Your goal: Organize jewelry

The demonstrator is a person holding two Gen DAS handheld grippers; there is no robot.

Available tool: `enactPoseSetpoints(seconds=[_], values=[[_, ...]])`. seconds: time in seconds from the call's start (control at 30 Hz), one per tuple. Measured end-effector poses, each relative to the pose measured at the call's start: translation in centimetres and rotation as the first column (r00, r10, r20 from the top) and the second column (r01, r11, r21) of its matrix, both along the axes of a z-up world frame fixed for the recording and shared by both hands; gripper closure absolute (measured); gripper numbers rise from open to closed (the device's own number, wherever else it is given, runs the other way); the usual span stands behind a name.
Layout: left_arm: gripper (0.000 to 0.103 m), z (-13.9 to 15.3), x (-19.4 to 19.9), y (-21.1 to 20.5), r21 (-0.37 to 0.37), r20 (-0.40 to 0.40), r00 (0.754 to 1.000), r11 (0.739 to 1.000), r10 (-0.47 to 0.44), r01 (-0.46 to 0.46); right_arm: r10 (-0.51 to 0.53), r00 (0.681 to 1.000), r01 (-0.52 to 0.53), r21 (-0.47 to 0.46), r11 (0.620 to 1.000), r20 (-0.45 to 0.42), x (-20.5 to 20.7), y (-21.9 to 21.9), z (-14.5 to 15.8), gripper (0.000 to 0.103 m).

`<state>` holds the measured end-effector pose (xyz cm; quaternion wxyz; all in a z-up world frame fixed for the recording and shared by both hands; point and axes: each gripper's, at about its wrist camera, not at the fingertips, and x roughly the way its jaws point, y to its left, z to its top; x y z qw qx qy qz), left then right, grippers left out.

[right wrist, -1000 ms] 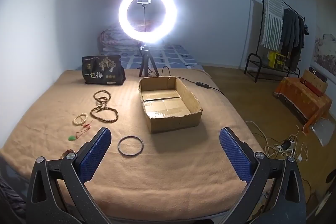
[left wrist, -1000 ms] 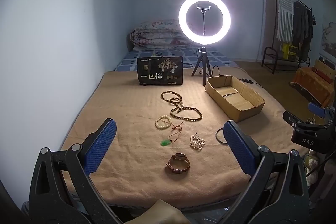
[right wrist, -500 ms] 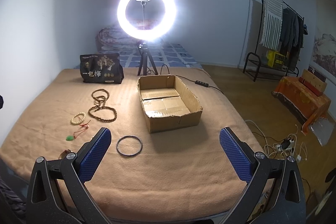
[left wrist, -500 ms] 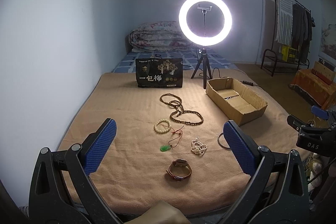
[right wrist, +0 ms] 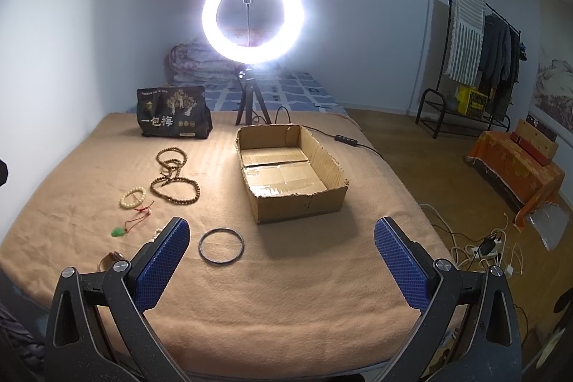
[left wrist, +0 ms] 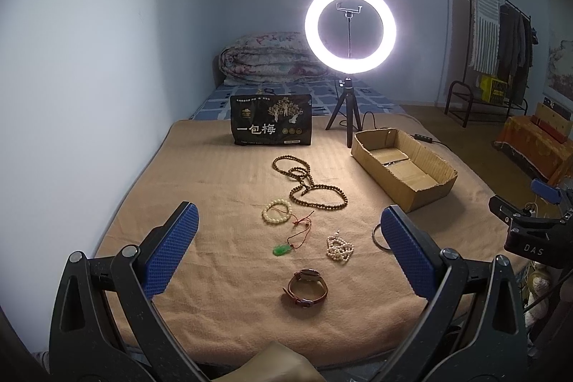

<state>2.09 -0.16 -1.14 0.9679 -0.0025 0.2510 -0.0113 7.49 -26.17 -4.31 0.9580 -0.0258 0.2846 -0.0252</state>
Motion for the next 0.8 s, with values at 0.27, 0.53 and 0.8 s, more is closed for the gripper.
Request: enactPoseSetpoints(seconds=[0.27, 0.53, 0.8], values=[[0.000, 0.36, -0.20, -0.35, 0.000, 0.004, 1.000, 1.000, -0.003, 0.003, -0.006, 1.000, 0.006, 0.000, 1.000, 0.003, -0.09, -0.11, -0.13, 0.001], [0.000, 0.35, -0.22, -0.37, 0.001, 0.005, 1.000, 1.000, -0.003, 0.003, -0.002, 1.000, 0.002, 0.000, 1.000, 0.001, -0.18, -0.19, -0.19, 0.001], [0.000, 0.35, -0.28, -0.40, 0.002, 0.004, 1.000, 1.000, -0.002, 0.002, -0.002, 1.000, 0.002, -0.001, 1.000, -0.001, -0.11, -0.10, -0.18, 0.001]])
